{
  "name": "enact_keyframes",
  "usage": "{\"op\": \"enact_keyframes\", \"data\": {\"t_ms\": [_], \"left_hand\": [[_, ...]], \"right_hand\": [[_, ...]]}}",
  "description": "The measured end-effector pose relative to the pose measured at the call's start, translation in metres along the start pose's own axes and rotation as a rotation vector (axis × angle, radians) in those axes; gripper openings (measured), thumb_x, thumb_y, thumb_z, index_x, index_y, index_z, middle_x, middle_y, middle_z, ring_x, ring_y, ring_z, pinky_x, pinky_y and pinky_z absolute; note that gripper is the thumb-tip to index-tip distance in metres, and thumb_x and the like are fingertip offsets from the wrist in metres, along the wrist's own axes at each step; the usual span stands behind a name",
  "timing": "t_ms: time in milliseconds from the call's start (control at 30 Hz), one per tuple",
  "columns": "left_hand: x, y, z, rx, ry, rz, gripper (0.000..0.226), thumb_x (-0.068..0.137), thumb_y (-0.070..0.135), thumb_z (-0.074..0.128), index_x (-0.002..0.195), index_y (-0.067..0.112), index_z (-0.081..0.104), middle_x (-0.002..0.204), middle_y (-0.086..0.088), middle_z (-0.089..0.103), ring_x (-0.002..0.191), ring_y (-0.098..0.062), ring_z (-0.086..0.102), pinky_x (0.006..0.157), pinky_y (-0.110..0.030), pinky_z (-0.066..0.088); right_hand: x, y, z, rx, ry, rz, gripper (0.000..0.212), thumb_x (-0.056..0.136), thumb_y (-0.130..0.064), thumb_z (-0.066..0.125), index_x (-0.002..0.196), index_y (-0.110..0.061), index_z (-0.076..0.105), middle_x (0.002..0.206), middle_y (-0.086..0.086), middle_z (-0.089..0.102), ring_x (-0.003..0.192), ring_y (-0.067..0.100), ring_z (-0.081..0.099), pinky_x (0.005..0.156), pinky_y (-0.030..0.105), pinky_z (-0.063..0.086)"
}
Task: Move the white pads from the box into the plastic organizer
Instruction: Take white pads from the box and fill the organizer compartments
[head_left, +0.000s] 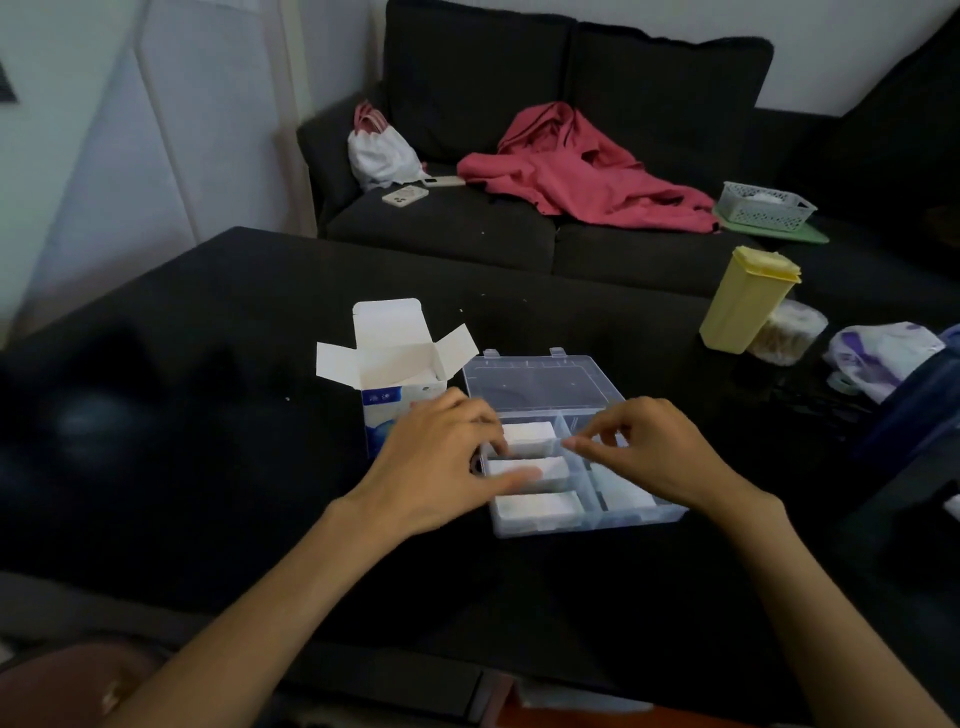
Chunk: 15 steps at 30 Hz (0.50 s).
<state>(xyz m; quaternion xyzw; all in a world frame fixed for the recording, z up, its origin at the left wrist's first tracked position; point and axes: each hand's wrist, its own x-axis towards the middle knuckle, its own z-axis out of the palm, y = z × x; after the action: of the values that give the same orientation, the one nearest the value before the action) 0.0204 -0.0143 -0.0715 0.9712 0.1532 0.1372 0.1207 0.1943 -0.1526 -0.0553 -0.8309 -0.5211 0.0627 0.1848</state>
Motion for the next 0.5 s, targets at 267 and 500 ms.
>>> {"op": "enact_keyframes", "data": {"t_ms": [267,500], "left_hand": [[-0.009,-0.054,-0.042,0.056,0.434,-0.499,0.030,0.092,0.034,0.053,0.121,0.026,0.058,0.124,0.005,0.056,0.115,-0.013,0.047,0.090,-0.028,0.039],[-0.017,-0.076,-0.044,-0.118,0.257,-0.682,0.031,0.090,0.040,0.057,0.119,0.026,0.059,0.116,0.004,0.062,0.098,-0.011,0.060,0.062,-0.021,0.041]], "right_hand": [[0.036,-0.060,-0.002,0.198,0.067,-0.163,0.013,0.090,-0.029,0.057,0.099,-0.030,0.065,0.093,-0.018,0.062,0.084,-0.001,0.058,0.075,0.018,0.049],[0.091,-0.119,0.020,-0.062,-0.027,-0.274,0.029,0.096,-0.020,0.046,0.122,-0.020,0.059,0.125,0.001,0.059,0.110,0.014,0.056,0.089,0.029,0.049]]}}
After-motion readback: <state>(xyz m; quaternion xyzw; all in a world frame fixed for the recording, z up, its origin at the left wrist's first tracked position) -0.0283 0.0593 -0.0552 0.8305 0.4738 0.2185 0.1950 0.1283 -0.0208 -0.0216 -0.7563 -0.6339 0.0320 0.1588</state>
